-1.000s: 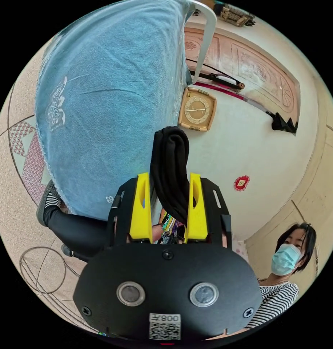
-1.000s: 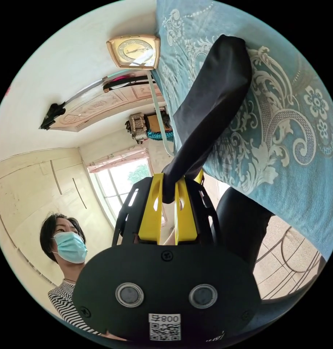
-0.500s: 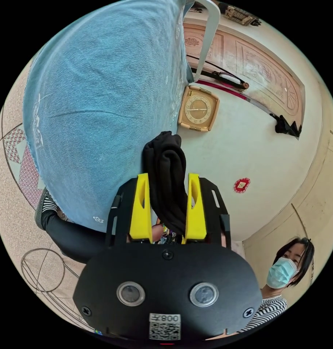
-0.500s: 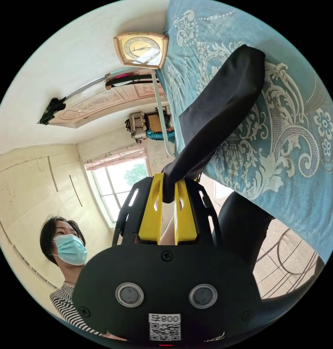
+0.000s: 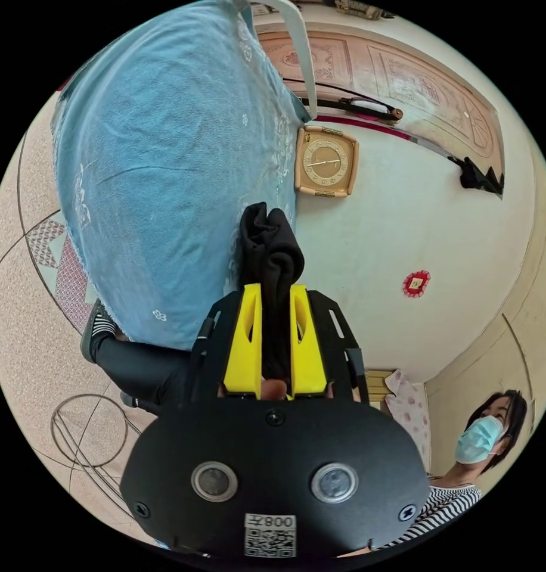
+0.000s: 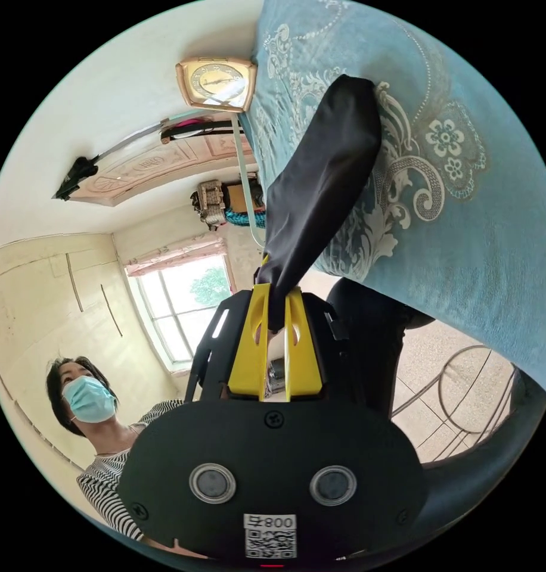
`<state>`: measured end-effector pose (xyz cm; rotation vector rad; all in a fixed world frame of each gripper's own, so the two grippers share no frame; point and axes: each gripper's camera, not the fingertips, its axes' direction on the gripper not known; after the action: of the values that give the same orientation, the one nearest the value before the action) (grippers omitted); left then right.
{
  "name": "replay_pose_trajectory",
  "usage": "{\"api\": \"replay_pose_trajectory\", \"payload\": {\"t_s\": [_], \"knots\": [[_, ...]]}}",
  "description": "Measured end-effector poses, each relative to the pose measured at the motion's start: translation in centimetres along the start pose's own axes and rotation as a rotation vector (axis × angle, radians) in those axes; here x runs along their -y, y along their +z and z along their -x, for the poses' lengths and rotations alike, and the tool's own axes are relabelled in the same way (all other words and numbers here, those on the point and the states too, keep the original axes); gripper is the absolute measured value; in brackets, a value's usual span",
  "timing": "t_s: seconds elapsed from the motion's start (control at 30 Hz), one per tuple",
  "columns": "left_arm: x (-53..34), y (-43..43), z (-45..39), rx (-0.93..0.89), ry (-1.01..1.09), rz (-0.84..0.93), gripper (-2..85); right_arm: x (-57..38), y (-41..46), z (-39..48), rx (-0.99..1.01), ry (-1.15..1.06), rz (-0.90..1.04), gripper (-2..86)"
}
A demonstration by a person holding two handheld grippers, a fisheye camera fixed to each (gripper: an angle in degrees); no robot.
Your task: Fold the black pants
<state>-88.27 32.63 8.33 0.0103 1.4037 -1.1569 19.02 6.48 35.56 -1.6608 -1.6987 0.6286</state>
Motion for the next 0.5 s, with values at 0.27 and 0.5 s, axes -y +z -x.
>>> {"api": "replay_pose_trajectory", "payload": {"t_s": [0.27, 0.5], "knots": [[-7.7, 9.6, -1.2, 0.021, 0.089, 0.085, 7.5, -10.3, -4.6, -0.1, 0.069, -0.091, -0.050, 0.9], [-14.8, 24.8, -2.0, 0.052, 0.183, 0.290, 7.4, -19.6, -11.5, -1.7, 0.146, -0.153, -0.196, 0.3]]}}
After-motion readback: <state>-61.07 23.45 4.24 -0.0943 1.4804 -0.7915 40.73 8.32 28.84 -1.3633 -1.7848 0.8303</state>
